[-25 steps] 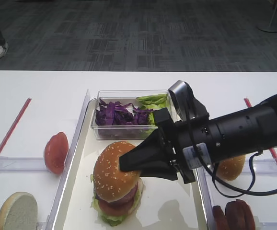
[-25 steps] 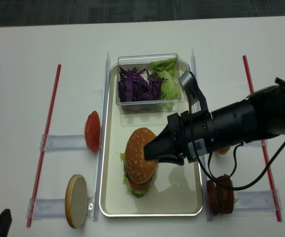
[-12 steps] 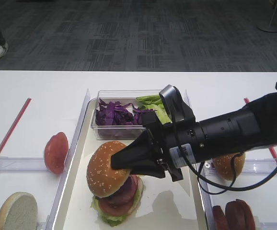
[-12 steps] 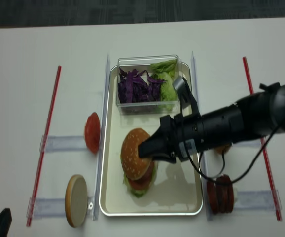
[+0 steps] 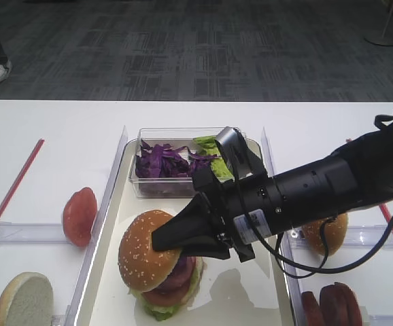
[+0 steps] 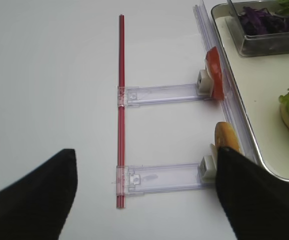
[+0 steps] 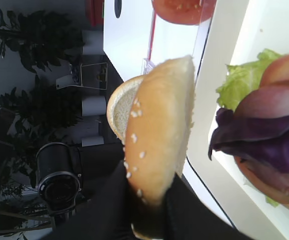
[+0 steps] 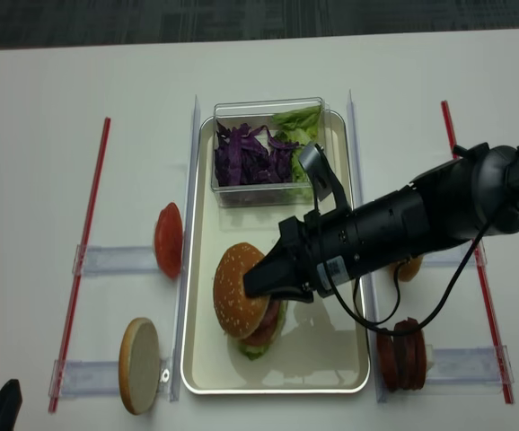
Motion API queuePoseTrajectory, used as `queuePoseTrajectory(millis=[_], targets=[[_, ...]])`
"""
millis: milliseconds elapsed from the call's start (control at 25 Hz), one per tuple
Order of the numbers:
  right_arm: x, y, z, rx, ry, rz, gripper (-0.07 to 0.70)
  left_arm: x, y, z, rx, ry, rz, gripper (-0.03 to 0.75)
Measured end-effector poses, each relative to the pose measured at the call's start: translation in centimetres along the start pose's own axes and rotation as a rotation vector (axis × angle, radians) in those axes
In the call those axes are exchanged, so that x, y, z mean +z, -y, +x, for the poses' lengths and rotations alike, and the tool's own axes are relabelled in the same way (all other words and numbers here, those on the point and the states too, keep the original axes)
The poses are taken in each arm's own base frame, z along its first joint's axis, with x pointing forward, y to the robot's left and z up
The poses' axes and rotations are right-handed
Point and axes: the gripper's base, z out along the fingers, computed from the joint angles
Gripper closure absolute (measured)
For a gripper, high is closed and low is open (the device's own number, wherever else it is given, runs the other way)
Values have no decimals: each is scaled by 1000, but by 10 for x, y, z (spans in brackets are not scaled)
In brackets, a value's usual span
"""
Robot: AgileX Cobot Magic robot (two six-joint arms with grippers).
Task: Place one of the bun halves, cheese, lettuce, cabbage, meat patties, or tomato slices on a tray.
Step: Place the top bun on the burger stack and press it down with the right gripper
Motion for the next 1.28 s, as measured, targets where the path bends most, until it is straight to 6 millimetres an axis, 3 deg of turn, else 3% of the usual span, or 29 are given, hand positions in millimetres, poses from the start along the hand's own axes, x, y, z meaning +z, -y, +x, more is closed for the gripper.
queuePoseTrajectory(millis=[400,840,1280], targets=[[5,14,1,-7,-13,10,464,0,0,0,0,0,0,176],[5,13,-2,-32,13,3,464,0,0,0,0,0,0,176],[-7,20,-4,9,7,28,464,0,0,0,0,0,0,176]])
